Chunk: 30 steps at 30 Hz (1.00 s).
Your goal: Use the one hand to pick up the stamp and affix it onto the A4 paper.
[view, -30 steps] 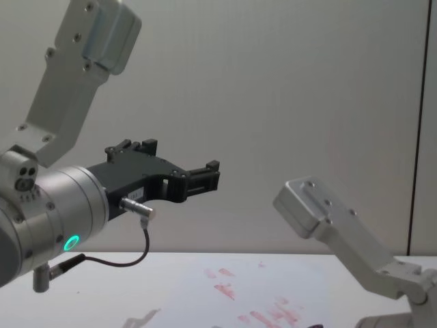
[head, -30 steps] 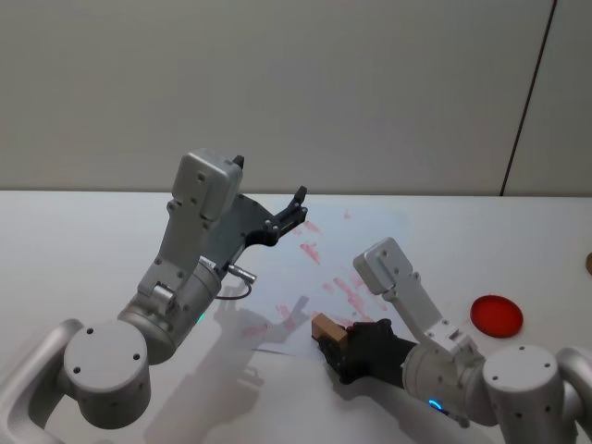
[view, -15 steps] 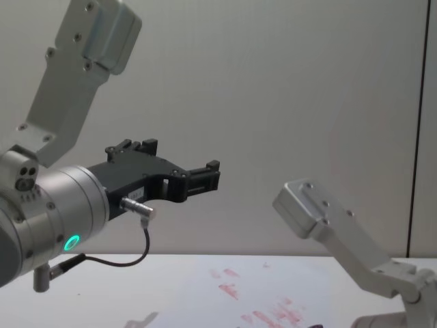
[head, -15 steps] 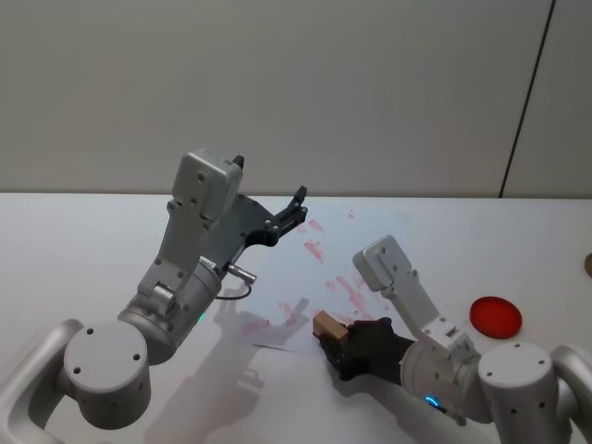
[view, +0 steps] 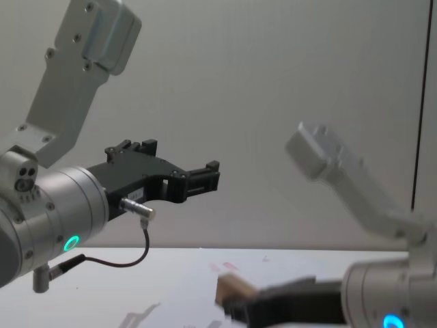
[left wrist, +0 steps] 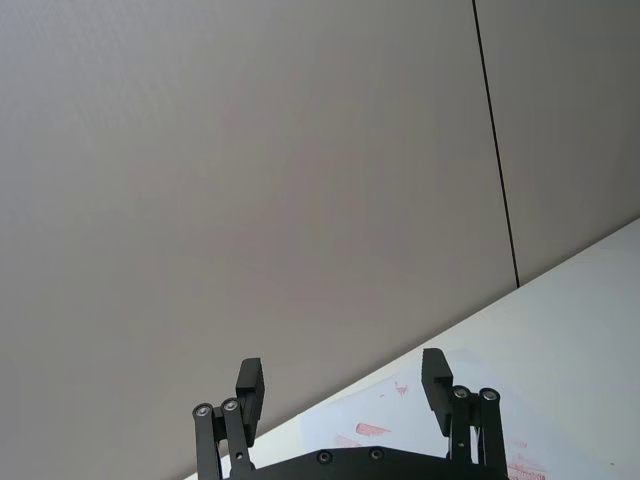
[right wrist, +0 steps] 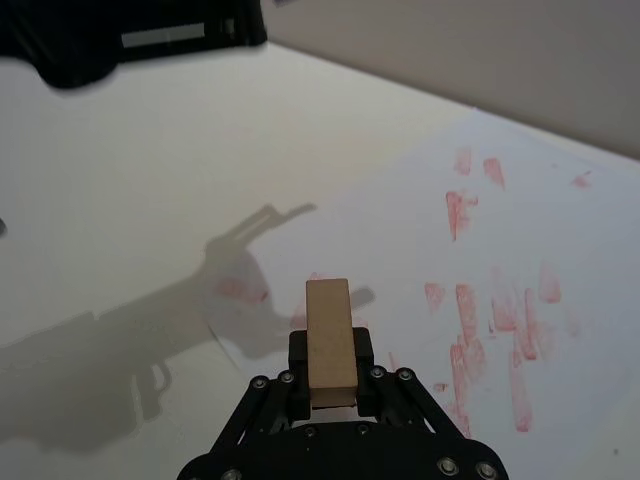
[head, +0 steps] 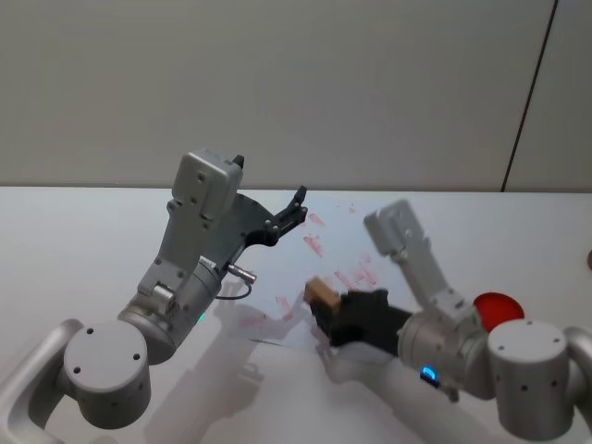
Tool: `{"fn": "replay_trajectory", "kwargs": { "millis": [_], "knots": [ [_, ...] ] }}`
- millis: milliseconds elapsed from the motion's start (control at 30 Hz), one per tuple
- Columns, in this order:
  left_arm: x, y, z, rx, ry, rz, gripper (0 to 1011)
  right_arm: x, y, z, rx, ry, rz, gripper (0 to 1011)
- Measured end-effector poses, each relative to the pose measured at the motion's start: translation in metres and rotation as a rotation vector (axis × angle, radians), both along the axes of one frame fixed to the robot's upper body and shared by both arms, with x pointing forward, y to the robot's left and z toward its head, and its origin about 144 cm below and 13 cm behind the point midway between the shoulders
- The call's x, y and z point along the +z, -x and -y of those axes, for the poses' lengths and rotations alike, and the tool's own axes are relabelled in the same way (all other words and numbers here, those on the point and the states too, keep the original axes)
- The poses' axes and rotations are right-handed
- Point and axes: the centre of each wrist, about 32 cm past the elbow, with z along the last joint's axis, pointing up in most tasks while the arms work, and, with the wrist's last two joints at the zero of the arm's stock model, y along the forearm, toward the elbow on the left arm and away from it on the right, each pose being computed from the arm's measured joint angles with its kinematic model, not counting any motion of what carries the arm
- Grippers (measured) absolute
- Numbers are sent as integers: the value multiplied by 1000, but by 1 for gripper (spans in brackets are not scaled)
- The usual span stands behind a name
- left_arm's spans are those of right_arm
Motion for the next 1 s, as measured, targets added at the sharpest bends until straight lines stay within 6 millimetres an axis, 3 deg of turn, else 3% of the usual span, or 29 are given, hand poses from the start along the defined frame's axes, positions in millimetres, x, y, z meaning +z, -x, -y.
{"fn": "replay_trajectory", "kwargs": {
  "millis": [467, 1000],
  "knots": [
    [0, 0, 0, 0, 0, 0, 1003, 40, 1, 22, -130, -133, 78, 220],
    [0, 0, 0, 0, 0, 0, 1003, 41, 16, 72, -353, -78, 151, 221]
  ]
}}
